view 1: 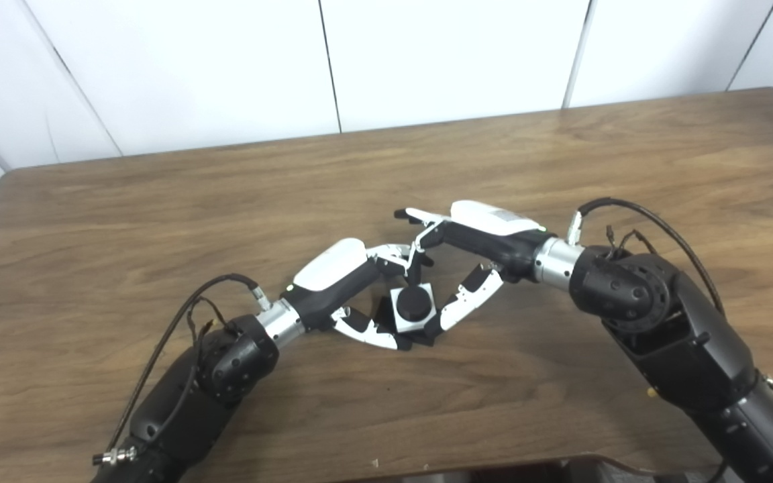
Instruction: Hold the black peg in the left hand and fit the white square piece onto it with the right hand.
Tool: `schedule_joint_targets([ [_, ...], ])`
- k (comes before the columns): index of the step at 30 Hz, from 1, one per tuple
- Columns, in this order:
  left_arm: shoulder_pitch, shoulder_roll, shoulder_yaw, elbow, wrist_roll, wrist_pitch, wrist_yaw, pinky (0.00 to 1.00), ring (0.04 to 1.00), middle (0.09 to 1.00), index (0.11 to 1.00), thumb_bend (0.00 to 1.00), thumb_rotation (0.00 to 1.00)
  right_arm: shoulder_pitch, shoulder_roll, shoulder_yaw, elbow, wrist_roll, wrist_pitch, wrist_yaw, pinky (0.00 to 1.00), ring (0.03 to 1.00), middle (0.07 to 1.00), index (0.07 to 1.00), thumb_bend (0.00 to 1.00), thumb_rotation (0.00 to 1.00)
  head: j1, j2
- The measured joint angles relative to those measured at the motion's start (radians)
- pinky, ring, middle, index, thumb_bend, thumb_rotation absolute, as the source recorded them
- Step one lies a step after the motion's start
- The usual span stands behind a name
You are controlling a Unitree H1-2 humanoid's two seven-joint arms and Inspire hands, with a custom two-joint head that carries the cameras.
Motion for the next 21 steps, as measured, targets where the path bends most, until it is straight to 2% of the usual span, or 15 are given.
schedule_joint_targets([
  [3,0.0,0.0,0.0,0.0,0.0,0.0,0.0,0.79,0.882,0.843,0.492,0.52,0.08,0.006,0.0,-0.019,0.002,0.006,0.001,-0.003,0.85,0.96,0.994,0.966,0.99,0.46,0.0,0.0],
  [7,0.0,0.0,0.0,0.0,0.0,-0.001,0.0,0.79,0.881,0.845,0.492,0.52,0.08,0.009,-0.009,-0.061,-0.001,0.018,0.005,-0.011,0.85,0.956,0.987,0.965,0.97,0.44,-0.003,0.002],
  [12,0.001,0.0,0.001,0.0,0.0,-0.001,0.0,0.79,0.88,0.846,0.492,0.52,0.08,0.014,-0.019,-0.147,-0.015,0.06,0.014,-0.032,0.75,0.923,0.962,0.939,0.98,0.44,-0.008,0.002],
  [15,0.001,0.0,0.003,0.001,0.0,-0.005,0.0,0.78,0.878,0.843,0.492,0.52,0.08,0.014,-0.027,-0.184,-0.027,0.077,0.014,-0.043,0.77,0.938,0.973,0.947,0.96,0.42,-0.014,0.0],
  [18,0.001,0.0,0.004,0.004,0.0,-0.009,0.0,0.78,0.878,0.842,0.492,0.52,0.08,0.016,-0.037,-0.228,-0.047,0.101,0.02,-0.05,0.73,0.906,0.956,0.949,0.94,0.41,-0.02,-0.002],
  [21,0.001,0.0,0.005,0.004,0.0,-0.009,0.0,0.79,0.879,0.844,0.492,0.52,0.08,0.021,-0.062,-0.259,-0.047,0.118,0.026,-0.056,0.76,0.918,0.958,0.944,0.93,0.4,-0.026,-0.003],
])
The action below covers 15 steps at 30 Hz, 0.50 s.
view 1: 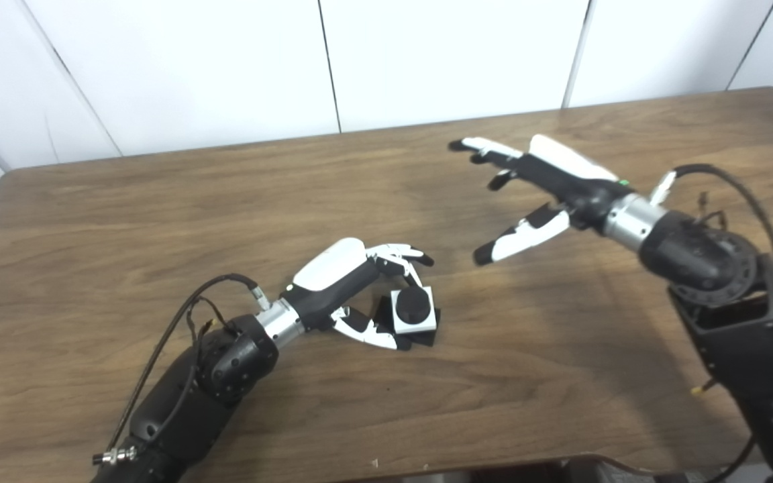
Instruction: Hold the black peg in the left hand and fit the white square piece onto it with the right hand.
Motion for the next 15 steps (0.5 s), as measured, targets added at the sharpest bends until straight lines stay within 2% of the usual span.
schedule_joint_targets([
  [11,0.001,0.001,0.009,0.016,-0.005,-0.026,0.0,0.79,0.879,0.845,0.492,0.52,0.07,0.057,-0.017,-0.032,-0.017,0.024,0.021,-0.031,0.79,0.909,0.94,0.935,0.95,0.37,-0.025,-0.011],
  [15,0.001,0.001,0.009,0.017,-0.005,-0.025,0.0,0.81,0.885,0.852,0.492,0.52,0.07,0.094,-0.006,-0.049,-0.019,0.034,0.033,-0.064,0.8,0.89,0.914,0.905,0.92,0.33,-0.031,-0.011],
])
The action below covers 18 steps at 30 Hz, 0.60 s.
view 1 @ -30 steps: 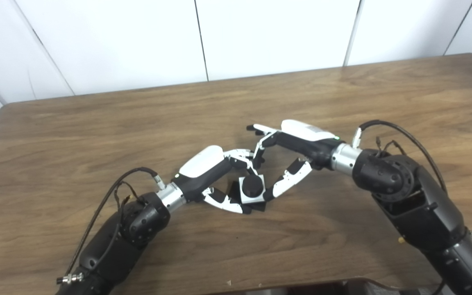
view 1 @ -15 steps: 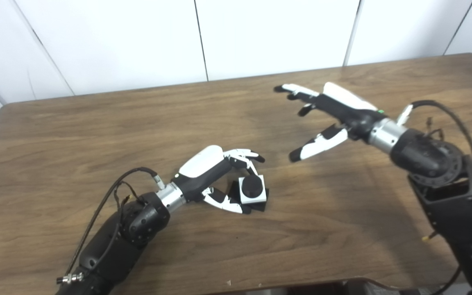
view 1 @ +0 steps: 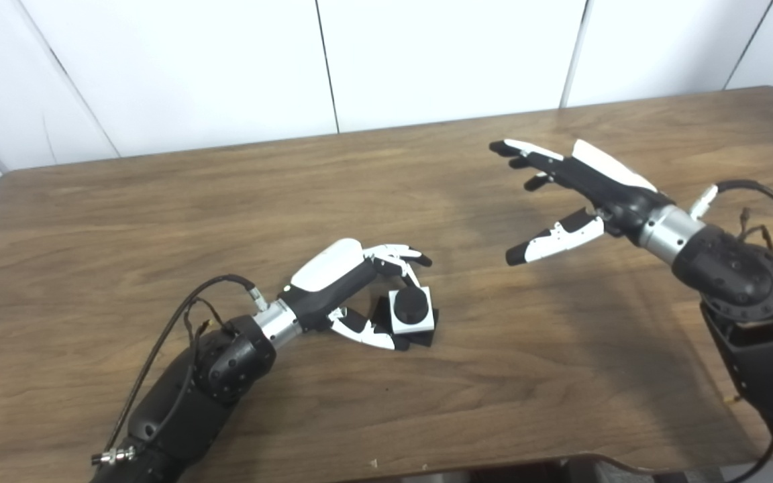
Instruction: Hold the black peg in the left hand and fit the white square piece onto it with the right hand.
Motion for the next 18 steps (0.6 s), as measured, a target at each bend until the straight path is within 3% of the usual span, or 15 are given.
schedule_joint_targets([
  [2,0.003,0.0,0.002,0.0,-0.001,0.0,0.0,0.8,0.884,0.851,0.492,0.52,0.07,0.034,0.046,-0.027,0.0,0.001,0.001,-0.06,0.82,0.892,0.908,0.892,0.9,0.3,0.0,0.0],
  [7,0.003,0.0,0.003,0.0,-0.001,0.0,0.0,0.79,0.874,0.843,0.492,0.52,0.07,0.092,0.126,-0.031,0.003,-0.002,-0.006,-0.159,0.82,0.896,0.915,0.899,0.86,0.32,-0.002,0.0],
  [14,0.012,-0.003,0.016,-0.003,0.021,0.003,0.014,0.79,0.863,0.842,0.493,0.52,0.07,0.15,0.189,-0.03,0.007,-0.017,-0.01,-0.242,0.77,0.882,0.906,0.886,0.86,0.34,-0.005,-0.002],
  [18,0.034,-0.016,0.034,-0.047,0.051,0.065,0.016,0.78,0.868,0.851,0.495,0.52,0.08,0.171,0.237,-0.028,0.018,-0.012,-0.011,-0.281,0.77,0.89,0.906,0.883,0.87,0.35,-0.008,-0.003],
])
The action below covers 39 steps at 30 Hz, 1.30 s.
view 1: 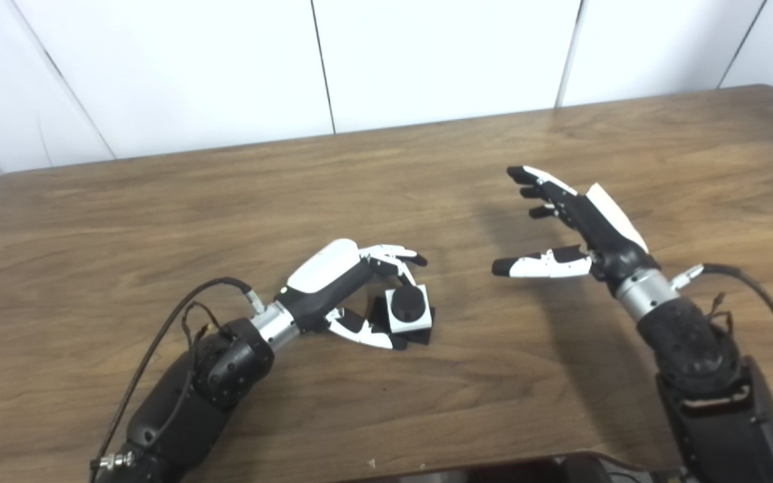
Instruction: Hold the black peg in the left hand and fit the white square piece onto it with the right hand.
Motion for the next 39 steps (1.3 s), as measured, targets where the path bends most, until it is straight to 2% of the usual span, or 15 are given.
schedule_joint_targets([
  [6,0.03,-0.036,0.021,-0.048,0.061,0.086,0.036,0.78,0.856,0.841,0.495,0.52,0.08,0.024,0.034,0.008,0.019,-0.001,0.0,-0.029,0.81,0.916,0.928,0.89,0.86,0.36,0.0,0.0],
  [12,0.073,-0.08,0.049,-0.057,0.107,0.134,0.113,0.81,0.848,0.829,0.495,0.52,0.08,0.047,0.044,0.006,0.02,0.017,0.0,-0.049,0.8,0.904,0.922,0.883,0.85,0.36,0.0,-0.002],
  [18,0.121,-0.153,0.087,-0.071,0.147,0.231,0.198,0.83,0.833,0.824,0.495,0.52,0.08,0.074,0.05,0.017,0.023,0.015,0.0,-0.061,0.81,0.897,0.917,0.884,0.86,0.37,0.002,-0.008],
  [25,0.144,-0.237,0.133,-0.088,0.243,0.369,0.286,0.73,0.81,0.826,0.497,0.52,0.08,0.082,0.076,0.018,0.03,0.017,-0.003,-0.095,0.82,0.892,0.896,0.857,0.86,0.33,0.006,-0.011],
  [27,0.153,-0.268,0.156,-0.088,0.268,0.412,0.321,0.66,0.796,0.834,0.631,0.66,0.15,0.082,0.099,0.018,0.038,0.018,-0.011,-0.118,0.82,0.888,0.887,0.85,0.84,0.32,0.006,-0.011],
  [28,0.161,-0.287,0.175,-0.088,0.269,0.432,0.343,0.64,0.789,0.836,0.674,0.7,0.18,0.083,0.115,0.019,0.04,0.018,-0.016,-0.134,0.82,0.886,0.885,0.848,0.84,0.31,0.008,-0.011],
  [31,0.167,-0.309,0.215,-0.088,0.236,0.436,0.371,0.6,0.75,0.825,0.789,0.7,0.2,0.083,0.145,0.024,0.042,0.018,-0.035,-0.164,0.79,0.877,0.882,0.841,0.8,0.3,0.011,-0.011],
  [34,0.178,-0.34,0.263,-0.088,0.172,0.428,0.395,0.61,0.748,0.821,0.86,0.68,0.22,0.086,0.167,0.028,0.054,0.018,-0.062,-0.187,0.78,0.867,0.88,0.835,0.8,0.29,0.017,-0.012],
  [37,0.187,-0.357,0.282,-0.088,0.114,0.406,0.409,0.67,0.795,0.858,0.938,0.66,0.28,0.091,0.173,0.03,0.07,0.021,-0.087,-0.203,0.78,0.866,0.877,0.833,0.79,0.28,0.018,-0.012],
  [39,0.192,-0.36,0.288,-0.096,0.073,0.405,0.389,0.73,0.867,0.925,0.988,0.71,0.33,0.094,0.174,0.029,0.081,0.023,-0.088,-0.214,0.79,0.868,0.876,0.833,0.79,0.28,0.021,-0.012],
])
